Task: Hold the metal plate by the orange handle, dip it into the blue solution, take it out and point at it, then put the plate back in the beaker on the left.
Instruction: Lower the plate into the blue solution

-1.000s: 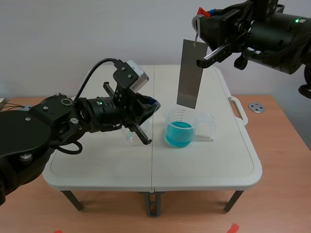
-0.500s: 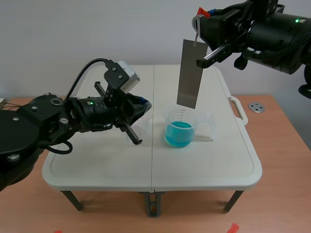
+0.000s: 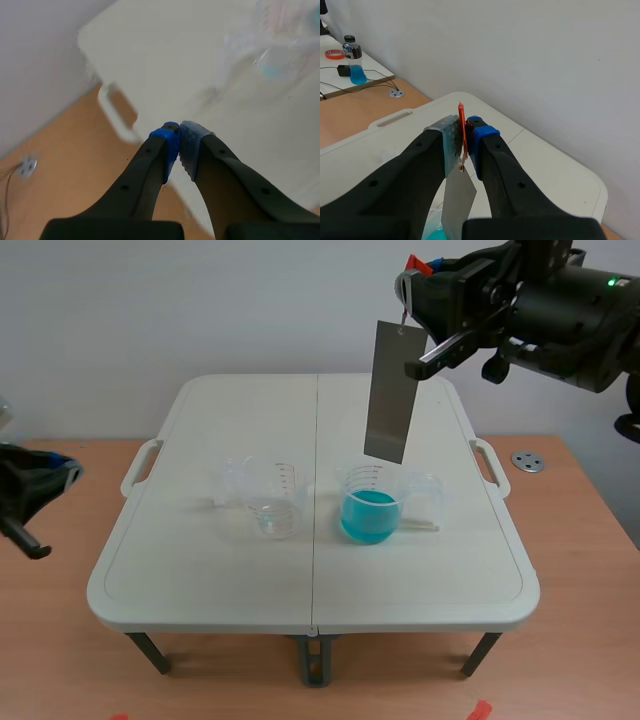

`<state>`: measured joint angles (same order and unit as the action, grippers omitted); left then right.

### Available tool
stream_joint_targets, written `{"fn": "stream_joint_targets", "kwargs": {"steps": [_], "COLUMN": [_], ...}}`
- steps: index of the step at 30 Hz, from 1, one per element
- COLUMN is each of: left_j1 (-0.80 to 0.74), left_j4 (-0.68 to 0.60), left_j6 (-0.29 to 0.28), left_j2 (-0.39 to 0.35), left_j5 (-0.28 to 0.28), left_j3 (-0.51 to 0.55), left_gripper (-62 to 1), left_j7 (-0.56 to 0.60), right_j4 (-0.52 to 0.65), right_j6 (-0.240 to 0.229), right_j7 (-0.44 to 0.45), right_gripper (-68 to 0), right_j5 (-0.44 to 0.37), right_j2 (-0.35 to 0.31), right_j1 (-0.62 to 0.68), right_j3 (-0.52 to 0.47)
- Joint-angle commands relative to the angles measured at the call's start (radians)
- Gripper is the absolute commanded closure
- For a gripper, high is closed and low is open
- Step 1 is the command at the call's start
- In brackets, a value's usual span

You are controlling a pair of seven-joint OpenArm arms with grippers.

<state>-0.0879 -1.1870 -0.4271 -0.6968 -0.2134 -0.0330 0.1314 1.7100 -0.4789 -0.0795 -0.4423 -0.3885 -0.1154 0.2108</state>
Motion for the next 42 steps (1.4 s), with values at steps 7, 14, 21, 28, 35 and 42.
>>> {"fn": "stream_joint_targets", "kwargs": {"steps": [7, 14, 21, 28, 35, 42], "left_j1": [-0.327, -0.518, -0.6, -0.609, -0.609, -0.604], "left_j4": [0.002, 0.037, 0.119, 0.214, 0.274, 0.324], "left_j6": [0.071, 0.078, 0.077, 0.077, 0.077, 0.077], "left_j2": [0.011, 0.133, 0.308, 0.428, 0.472, 0.478], "left_j5": [-0.011, -0.001, 0.019, 0.134, 0.158, 0.158], "left_j3": [0.127, 0.127, 0.123, 0.121, 0.092, 0.04], "left_gripper": [-3.1, -3.1, -3.1, -3.1, -3.1, -3.1], "left_j7": [0.015, 0.03, 0.027, 0.01, 0.011, 0.01], "right_j4": [-0.025, -0.087, -0.149, -0.246, -0.37, -0.436], "right_j6": [0.006, -0.014, -0.017, -0.02, -0.021, -0.024], "right_j7": [0.058, 0.091, 0.129, 0.176, 0.21, 0.241], "right_gripper": [-1.3, -1.3, -1.3, -1.3, -1.3, -1.3], "right_j5": [-0.011, -0.011, -0.008, -0.007, 0.031, 0.09], "right_j2": [-0.005, -0.004, 0.001, 0.002, 0.044, 0.076], "right_j1": [-0.016, -0.037, -0.048, -0.077, -0.101, -0.101], "right_j3": [-0.008, 0.013, 0.03, 0.072, 0.083, 0.099]}}
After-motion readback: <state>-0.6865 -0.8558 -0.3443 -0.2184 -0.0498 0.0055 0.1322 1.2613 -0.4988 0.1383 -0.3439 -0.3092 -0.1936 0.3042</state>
